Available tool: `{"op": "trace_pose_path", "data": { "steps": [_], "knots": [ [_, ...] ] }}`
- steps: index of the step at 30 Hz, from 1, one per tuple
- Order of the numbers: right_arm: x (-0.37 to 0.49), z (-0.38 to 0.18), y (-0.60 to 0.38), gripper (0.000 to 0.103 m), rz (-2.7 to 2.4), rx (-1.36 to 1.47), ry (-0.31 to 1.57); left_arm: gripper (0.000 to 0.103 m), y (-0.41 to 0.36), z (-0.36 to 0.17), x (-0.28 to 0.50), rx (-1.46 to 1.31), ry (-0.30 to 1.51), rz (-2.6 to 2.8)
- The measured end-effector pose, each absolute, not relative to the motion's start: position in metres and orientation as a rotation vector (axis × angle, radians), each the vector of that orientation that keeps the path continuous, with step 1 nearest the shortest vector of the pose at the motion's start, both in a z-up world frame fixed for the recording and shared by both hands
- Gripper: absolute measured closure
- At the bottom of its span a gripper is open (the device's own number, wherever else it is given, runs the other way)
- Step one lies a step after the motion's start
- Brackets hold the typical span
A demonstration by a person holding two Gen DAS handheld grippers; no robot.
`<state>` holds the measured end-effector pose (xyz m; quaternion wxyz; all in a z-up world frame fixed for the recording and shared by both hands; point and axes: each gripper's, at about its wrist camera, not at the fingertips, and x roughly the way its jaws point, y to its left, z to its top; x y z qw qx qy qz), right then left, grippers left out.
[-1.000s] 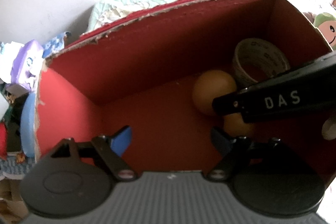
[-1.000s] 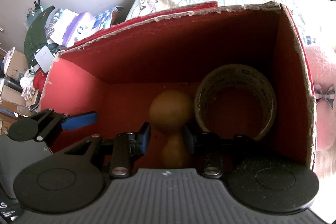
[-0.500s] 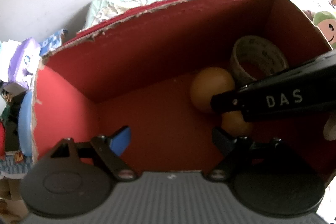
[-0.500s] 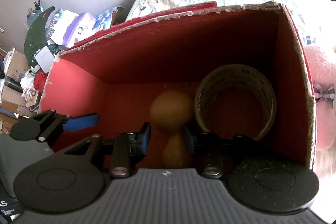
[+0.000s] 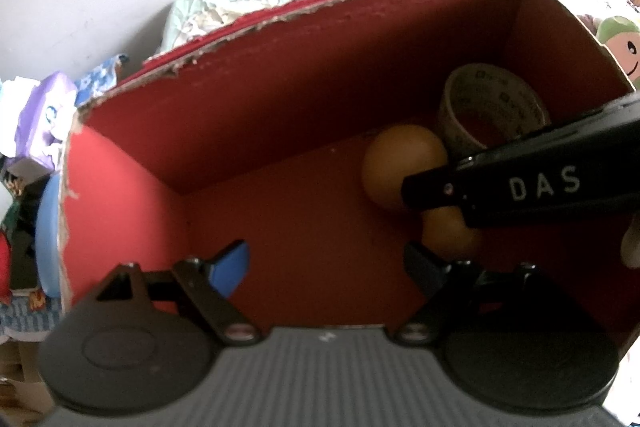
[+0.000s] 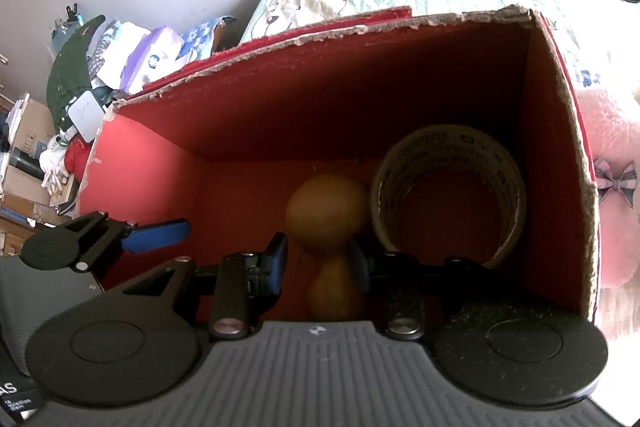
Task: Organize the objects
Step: 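Hold the wooden toy upright beside the tape roll in the box, then open the right gripper to release the wooden toy and withdraw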
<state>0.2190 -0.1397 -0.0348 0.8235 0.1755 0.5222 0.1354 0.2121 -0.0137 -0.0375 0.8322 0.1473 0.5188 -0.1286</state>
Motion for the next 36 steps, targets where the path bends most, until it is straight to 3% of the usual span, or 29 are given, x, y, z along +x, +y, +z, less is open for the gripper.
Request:
{"op": "trace_pose_path", "data": {
  "steps": [13,36],
  "knots": [
    [0.219,-0.035,-0.14,0.065,0.275,0.368,1.104,0.017,-0.017,-0.037,0.21,0.33,1.1,-0.273],
    [0.168,0.004,-0.154,0.064,0.204,0.336,0.892,0.015,-0.011,-0.026,0.198,0.319,1.022,-0.263]
  ]
}}
